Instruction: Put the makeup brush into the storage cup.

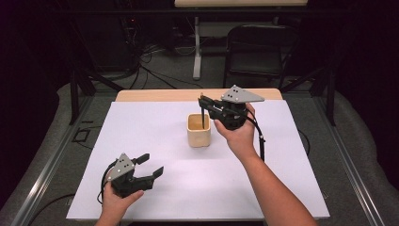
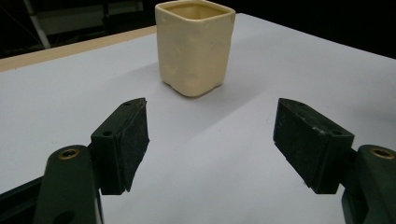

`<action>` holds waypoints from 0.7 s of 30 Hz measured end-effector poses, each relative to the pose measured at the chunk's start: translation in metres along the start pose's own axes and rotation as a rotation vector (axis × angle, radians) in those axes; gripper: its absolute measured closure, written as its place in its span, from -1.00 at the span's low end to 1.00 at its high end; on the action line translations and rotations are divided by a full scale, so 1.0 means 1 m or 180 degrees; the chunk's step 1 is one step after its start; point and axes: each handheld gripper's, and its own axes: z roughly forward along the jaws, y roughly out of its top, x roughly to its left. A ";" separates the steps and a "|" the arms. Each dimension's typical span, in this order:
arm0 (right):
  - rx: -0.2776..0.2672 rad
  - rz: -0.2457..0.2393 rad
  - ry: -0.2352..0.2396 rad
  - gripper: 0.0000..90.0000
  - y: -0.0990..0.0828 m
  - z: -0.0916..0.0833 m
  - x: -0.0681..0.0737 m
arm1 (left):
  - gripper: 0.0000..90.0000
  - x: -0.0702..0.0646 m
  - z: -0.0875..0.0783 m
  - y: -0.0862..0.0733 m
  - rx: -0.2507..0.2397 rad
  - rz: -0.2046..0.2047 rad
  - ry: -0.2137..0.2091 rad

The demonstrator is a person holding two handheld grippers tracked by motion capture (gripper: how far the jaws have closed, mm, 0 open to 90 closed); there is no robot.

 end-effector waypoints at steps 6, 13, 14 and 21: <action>0.0014 0.0016 -0.0049 0.86 -0.001 0.003 -0.002 | -0.40 0.000 0.000 0.000 0.0015 0.0012 -0.0005; 0.0047 0.0008 -0.0131 0.86 -0.004 0.010 -0.005 | -0.40 0.000 0.001 0.000 0.0029 0.0014 -0.0007; 0.0061 0.0005 -0.0141 0.86 -0.004 0.011 -0.005 | -0.40 0.000 0.001 -0.001 0.0033 0.0013 -0.0001; 0.0109 0.0019 -0.0237 0.86 -0.009 0.019 -0.011 | -0.40 0.001 0.001 -0.001 0.0033 0.0002 -0.0002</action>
